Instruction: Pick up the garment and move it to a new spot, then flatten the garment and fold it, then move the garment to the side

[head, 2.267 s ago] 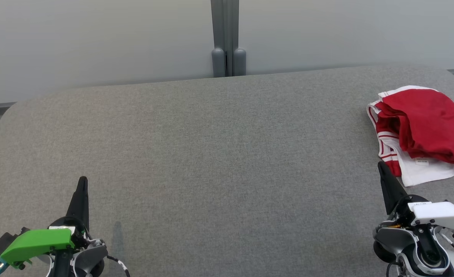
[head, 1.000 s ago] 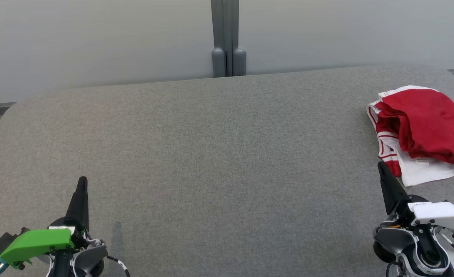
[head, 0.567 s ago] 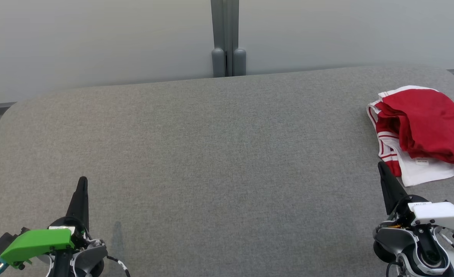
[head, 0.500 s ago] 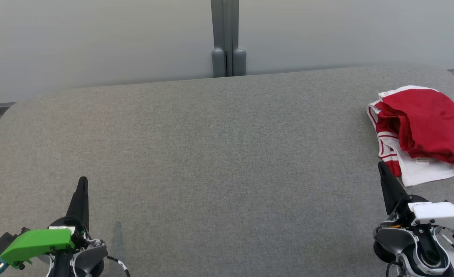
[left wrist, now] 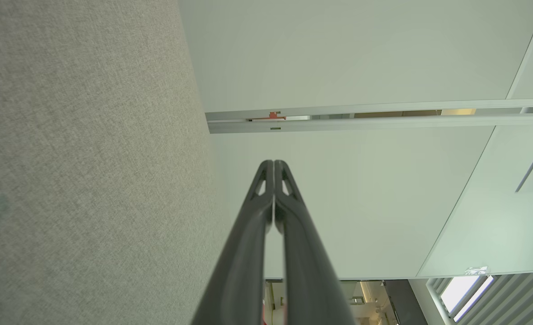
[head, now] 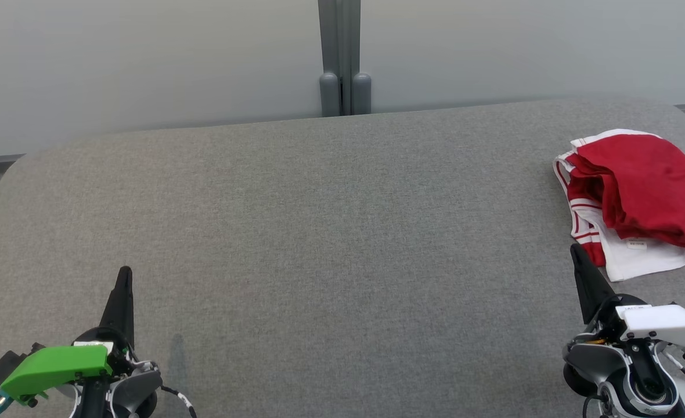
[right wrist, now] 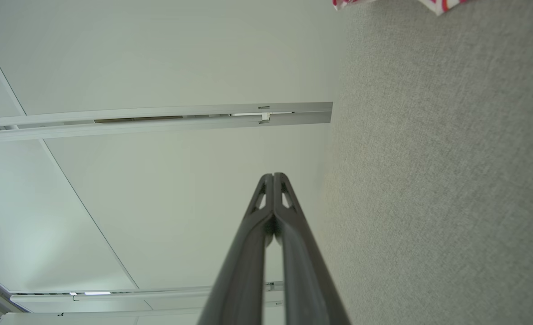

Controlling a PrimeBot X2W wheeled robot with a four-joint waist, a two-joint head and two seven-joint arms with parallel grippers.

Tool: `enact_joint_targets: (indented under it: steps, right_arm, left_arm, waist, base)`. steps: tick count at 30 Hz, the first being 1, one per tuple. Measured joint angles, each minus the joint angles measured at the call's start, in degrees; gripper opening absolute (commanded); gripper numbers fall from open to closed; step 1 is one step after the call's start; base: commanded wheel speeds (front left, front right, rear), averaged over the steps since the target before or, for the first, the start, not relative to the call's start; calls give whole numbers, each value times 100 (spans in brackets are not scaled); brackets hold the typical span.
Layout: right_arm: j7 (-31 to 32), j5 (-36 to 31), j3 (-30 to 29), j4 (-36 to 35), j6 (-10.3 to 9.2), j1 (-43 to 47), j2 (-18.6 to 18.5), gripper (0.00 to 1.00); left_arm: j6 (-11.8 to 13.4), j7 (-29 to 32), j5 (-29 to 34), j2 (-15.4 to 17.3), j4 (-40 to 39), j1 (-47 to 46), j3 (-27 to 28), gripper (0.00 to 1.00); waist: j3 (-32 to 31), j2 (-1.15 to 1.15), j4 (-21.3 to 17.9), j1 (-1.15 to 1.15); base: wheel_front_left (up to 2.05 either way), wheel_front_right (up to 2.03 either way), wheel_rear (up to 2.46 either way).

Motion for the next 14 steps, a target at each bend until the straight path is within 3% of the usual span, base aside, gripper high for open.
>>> enact_joint_targets:
  steps: [14]
  right_arm:
    - [15, -7, -10, 0, 0, -1, 10, 0]
  left_arm:
    - [0, 3, 1, -4, 0, -1, 8, 0]
  waist:
    - [0, 0, 0, 0]
  base:
    - [0, 0, 0]
